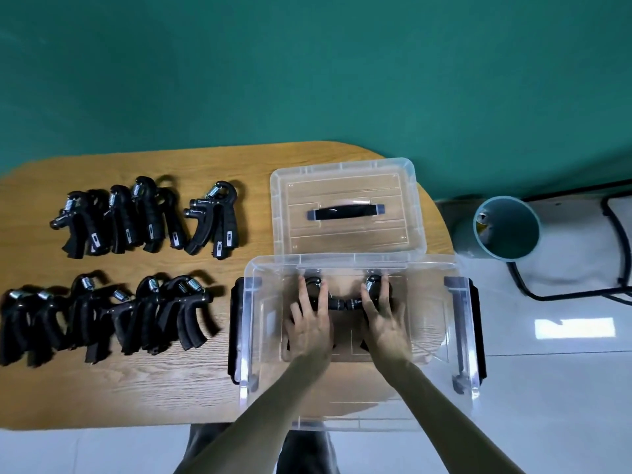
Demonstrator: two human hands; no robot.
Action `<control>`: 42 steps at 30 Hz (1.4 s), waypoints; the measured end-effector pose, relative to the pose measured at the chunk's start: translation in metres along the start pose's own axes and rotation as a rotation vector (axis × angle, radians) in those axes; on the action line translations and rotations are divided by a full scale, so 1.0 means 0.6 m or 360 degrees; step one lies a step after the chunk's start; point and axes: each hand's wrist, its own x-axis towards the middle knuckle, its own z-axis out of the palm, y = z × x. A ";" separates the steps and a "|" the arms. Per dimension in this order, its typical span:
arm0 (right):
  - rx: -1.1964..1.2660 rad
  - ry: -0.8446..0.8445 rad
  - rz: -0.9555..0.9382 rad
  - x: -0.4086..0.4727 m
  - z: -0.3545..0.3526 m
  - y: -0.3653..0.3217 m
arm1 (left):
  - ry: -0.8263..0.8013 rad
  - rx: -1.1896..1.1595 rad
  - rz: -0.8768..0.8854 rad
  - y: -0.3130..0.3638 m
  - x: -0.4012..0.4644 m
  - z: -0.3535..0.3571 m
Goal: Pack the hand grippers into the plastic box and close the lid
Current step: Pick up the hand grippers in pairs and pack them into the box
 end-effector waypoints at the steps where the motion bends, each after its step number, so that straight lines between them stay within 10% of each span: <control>1: -0.0051 -0.0019 0.0026 0.000 0.000 -0.003 | 0.0001 0.0005 0.0005 -0.001 0.001 0.003; 14: -0.0350 0.0331 0.0065 -0.010 -0.025 -0.031 | -0.0209 -0.0141 0.0098 -0.015 -0.019 -0.043; 24: -0.0263 0.0715 -0.0022 -0.110 -0.108 -0.142 | 0.0178 -0.0159 0.0507 -0.082 -0.082 -0.182; 42: -0.0345 0.0915 -0.0364 -0.166 -0.027 -0.503 | 0.0369 -0.0233 0.0072 -0.435 -0.154 -0.275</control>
